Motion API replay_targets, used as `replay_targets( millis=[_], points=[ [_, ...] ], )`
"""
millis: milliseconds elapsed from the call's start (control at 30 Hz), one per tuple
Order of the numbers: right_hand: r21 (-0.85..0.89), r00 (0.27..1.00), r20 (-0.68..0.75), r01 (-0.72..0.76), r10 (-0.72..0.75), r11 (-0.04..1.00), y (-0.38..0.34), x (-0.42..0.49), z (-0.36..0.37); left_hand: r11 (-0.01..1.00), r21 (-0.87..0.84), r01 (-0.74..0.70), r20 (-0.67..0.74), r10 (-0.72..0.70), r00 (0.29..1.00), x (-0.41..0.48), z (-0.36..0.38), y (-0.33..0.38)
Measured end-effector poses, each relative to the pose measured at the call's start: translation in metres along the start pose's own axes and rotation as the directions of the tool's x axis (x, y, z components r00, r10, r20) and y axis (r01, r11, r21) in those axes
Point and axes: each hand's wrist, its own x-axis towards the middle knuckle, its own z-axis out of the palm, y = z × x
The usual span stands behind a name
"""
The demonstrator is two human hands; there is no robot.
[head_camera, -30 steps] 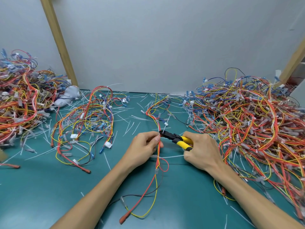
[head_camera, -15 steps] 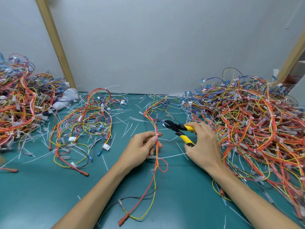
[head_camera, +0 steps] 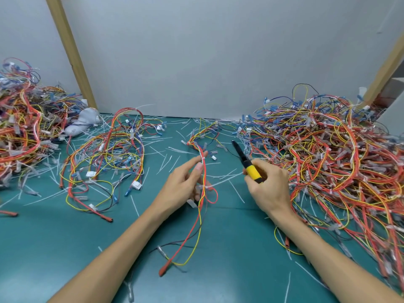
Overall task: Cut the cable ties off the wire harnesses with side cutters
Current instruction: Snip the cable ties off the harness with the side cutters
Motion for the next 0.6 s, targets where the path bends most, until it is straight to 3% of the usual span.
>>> replay_targets(
  millis=[167,267,467,600],
  points=[
    [0.146,0.996,0.056,-0.081,0.073,0.986,-0.003,-0.002,0.001,0.997,-0.036,0.068,-0.035,-0.070,0.997,-0.002,0.001,0.004],
    [0.254,0.987,0.115,-0.137,0.111,0.957,0.002,0.002,0.003,0.988,-0.129,0.086,0.012,-0.085,0.996,-0.004,0.002,0.008],
    [0.502,0.947,0.177,-0.322,0.270,0.802,0.006,0.004,0.007,0.937,-0.317,0.147,0.064,-0.133,0.989,-0.003,0.005,0.015],
    [0.564,0.920,0.200,-0.388,0.336,0.729,0.007,0.008,0.006,0.833,-0.498,0.241,0.260,-0.121,0.958,-0.003,0.002,0.013]
  ],
)
